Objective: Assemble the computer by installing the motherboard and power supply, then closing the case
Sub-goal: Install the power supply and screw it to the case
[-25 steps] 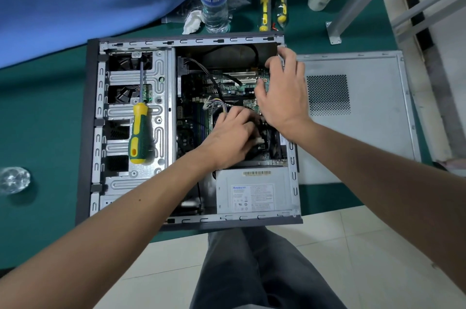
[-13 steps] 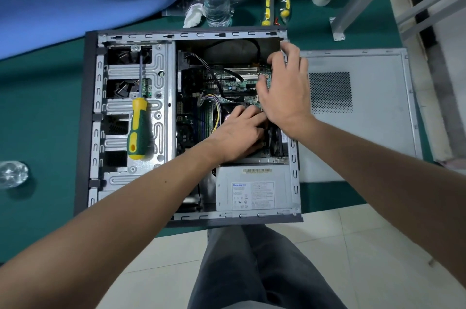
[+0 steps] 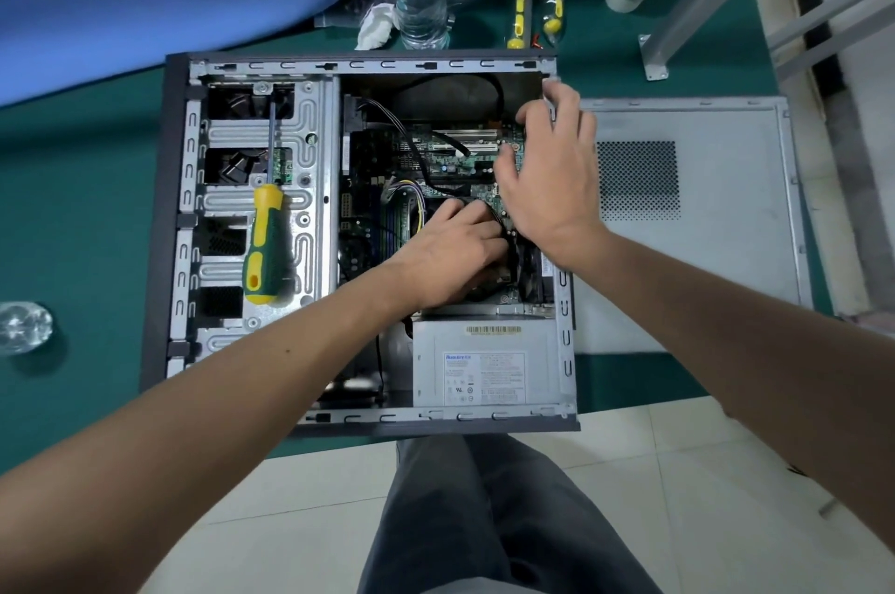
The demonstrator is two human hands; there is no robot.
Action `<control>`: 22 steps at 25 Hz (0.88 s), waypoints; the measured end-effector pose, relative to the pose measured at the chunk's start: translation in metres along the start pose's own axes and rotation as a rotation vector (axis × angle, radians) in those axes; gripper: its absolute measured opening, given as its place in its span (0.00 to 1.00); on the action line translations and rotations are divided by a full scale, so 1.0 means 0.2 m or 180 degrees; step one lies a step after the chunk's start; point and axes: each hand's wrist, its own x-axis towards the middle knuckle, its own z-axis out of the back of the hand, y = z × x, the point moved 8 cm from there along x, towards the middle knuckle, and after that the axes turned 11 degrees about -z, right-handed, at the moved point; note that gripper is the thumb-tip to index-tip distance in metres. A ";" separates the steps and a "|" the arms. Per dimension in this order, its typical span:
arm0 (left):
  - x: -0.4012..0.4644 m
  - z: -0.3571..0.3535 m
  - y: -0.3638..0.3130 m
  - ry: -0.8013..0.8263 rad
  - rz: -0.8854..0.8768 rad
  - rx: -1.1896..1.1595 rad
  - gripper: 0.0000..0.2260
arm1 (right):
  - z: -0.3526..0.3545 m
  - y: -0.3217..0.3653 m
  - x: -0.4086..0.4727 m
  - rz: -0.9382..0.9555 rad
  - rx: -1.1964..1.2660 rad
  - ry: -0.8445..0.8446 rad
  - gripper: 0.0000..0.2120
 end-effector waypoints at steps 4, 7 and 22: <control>-0.03 0.02 0.00 0.0039 -0.0016 -0.0094 0.05 | 0.00 0.00 0.00 -0.0007 0.0022 -0.0008 0.14; 0.01 -0.01 -0.01 0.0278 -0.0052 -0.0044 0.05 | 0.00 0.00 0.00 -0.0008 0.0041 -0.0032 0.14; 0.10 -0.13 0.05 0.0938 0.0577 -0.0043 0.09 | -0.01 0.00 0.00 -0.0023 0.0032 -0.0027 0.14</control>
